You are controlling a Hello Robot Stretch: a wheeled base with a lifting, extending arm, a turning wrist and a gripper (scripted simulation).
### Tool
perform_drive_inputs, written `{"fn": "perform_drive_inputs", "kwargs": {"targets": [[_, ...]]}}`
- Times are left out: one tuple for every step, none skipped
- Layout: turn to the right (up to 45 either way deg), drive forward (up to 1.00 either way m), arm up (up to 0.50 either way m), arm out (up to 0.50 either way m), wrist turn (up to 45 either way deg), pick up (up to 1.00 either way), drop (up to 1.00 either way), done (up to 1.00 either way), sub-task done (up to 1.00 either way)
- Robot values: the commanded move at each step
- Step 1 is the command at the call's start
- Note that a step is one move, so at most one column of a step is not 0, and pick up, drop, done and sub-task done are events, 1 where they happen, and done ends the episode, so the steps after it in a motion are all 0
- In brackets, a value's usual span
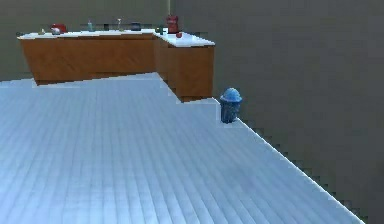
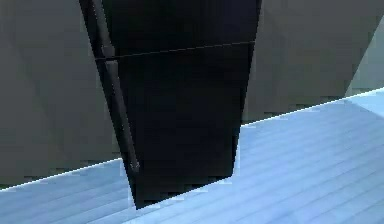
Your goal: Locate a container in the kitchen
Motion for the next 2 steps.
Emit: {"fn": "perform_drive_inputs", "kwargs": {"targets": [[0.0,1.00,0.00,0.00,0.0,0.00,0.00,0.00,0.00],[3.0,0.00,0.00,0.00,0.0,0.00,0.00,0.00,0.00]]}}
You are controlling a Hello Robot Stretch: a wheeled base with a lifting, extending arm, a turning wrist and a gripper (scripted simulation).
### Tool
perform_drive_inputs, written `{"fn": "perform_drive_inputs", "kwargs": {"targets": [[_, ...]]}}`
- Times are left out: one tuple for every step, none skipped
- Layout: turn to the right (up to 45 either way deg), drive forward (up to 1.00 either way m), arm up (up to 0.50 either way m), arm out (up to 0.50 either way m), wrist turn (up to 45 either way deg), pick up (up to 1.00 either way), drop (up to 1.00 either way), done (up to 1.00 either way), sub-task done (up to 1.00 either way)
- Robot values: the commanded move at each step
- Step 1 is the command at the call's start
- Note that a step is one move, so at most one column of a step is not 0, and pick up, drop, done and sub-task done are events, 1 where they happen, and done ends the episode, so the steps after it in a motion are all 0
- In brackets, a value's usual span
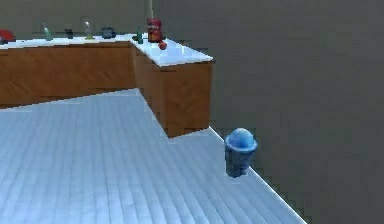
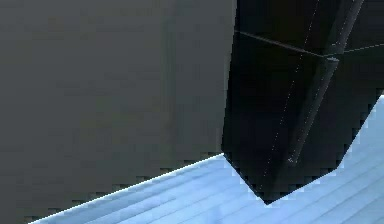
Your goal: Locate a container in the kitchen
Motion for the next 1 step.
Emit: {"fn": "perform_drive_inputs", "kwargs": {"targets": [[0.0,0.65,0.00,0.00,0.0,0.00,0.00,0.00,0.00]]}}
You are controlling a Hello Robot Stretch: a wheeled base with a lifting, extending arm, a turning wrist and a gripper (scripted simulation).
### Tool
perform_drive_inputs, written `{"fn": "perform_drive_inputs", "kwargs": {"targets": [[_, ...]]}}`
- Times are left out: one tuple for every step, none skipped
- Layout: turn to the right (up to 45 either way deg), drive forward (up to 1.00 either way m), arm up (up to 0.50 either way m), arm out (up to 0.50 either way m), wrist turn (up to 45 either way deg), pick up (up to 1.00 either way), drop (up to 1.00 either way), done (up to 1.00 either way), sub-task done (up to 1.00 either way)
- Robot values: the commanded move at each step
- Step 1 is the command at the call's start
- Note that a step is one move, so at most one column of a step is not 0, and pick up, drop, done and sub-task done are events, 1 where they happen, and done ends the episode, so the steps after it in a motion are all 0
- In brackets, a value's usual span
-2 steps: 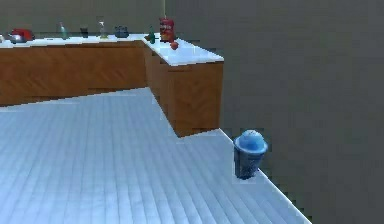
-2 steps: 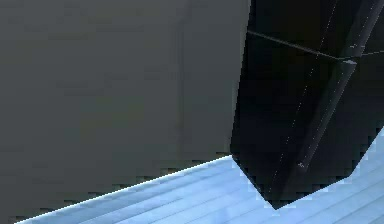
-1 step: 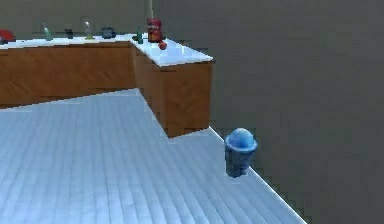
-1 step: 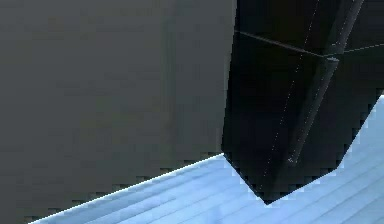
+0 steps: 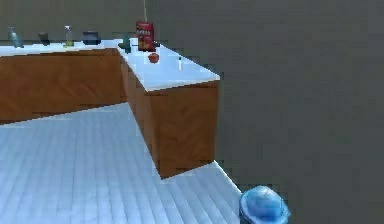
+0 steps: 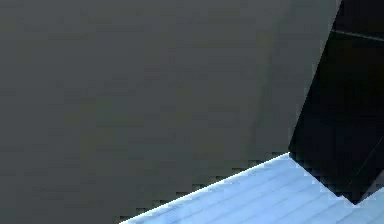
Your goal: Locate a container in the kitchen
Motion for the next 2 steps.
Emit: {"fn": "perform_drive_inputs", "kwargs": {"targets": [[27.0,0.00,0.00,0.00,0.0,0.00,0.00,0.00,0.00],[0.0,0.00,0.00,0.00,0.0,0.00,0.00,1.00,0.00]]}}
